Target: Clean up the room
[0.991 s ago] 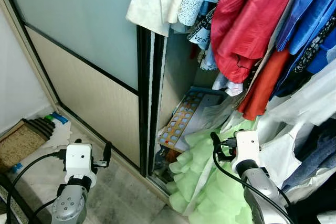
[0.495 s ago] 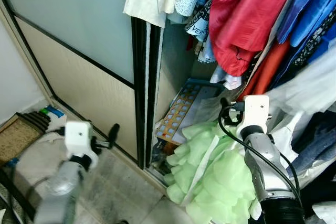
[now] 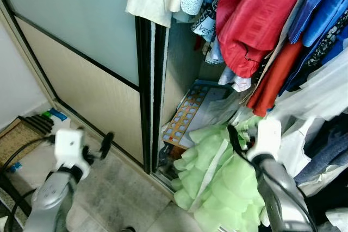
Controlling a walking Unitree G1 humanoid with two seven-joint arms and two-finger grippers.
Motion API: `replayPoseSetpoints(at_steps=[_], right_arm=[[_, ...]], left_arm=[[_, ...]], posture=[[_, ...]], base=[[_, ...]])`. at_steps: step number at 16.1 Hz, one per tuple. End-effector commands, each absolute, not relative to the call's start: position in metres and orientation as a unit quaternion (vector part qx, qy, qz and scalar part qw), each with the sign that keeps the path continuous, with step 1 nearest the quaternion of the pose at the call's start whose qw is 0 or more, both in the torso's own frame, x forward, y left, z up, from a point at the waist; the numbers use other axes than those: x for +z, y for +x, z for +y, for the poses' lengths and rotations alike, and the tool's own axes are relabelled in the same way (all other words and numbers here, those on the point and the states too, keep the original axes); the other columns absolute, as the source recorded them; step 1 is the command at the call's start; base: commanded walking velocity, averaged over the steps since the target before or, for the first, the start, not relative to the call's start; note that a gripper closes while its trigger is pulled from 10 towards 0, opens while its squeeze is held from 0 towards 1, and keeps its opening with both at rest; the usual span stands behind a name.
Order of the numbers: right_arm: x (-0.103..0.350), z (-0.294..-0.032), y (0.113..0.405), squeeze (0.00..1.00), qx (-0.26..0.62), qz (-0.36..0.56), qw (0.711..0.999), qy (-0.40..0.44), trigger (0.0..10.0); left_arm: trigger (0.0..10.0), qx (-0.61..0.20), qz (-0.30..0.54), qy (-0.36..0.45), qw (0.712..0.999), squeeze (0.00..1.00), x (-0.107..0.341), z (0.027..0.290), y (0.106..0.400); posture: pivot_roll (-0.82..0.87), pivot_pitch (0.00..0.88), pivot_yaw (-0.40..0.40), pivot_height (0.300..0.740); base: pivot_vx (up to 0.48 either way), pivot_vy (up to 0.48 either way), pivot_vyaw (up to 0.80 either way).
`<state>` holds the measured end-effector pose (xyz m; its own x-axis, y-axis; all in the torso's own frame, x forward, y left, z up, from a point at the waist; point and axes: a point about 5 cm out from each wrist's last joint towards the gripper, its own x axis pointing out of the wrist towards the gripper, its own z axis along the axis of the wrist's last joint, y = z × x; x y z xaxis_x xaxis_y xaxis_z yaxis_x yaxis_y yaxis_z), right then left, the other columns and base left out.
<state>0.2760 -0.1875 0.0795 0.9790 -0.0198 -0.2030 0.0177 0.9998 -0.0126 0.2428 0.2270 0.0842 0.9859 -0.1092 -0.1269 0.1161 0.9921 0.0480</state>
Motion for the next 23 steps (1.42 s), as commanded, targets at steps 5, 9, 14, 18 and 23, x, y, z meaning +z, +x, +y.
replayPoseSetpoints(at_steps=[5,9,14,18,23], right_arm=[[0.087,-0.192,0.272,0.00,-0.002,0.070,0.997,-0.044,10.0],[0.091,-0.191,0.269,0.00,-0.009,0.063,0.998,-0.017,10.0],[0.100,-0.204,0.260,0.00,-0.014,0.048,0.998,-0.034,10.0],[0.102,-0.207,0.254,0.00,-0.032,0.044,0.998,-0.040,10.0],[0.097,-0.220,0.244,0.00,-0.072,0.051,0.995,-0.052,10.0]], left_arm=[[10.0,-0.085,0.057,0.083,0.991,0.00,0.085,0.232,0.236],[10.0,-0.078,0.047,0.086,0.992,0.00,0.088,0.238,0.242],[10.0,-0.102,0.047,0.090,0.990,0.00,0.086,0.229,0.248],[10.0,-0.103,0.040,0.083,0.990,0.00,0.090,0.228,0.258],[10.0,-0.130,0.031,0.081,0.988,0.00,0.090,0.212,0.273]], posture=[[0.02,0.116,-0.054,0.740],[0.01,0.122,-0.041,0.740],[-0.02,0.110,-0.001,0.740],[-0.05,0.110,0.021,0.740],[-0.11,0.085,0.053,0.740]], base=[[0.000,0.000,0.00],[0.000,0.000,0.00],[0.000,0.000,0.09],[0.000,0.000,0.72],[0.000,0.000,0.00]])
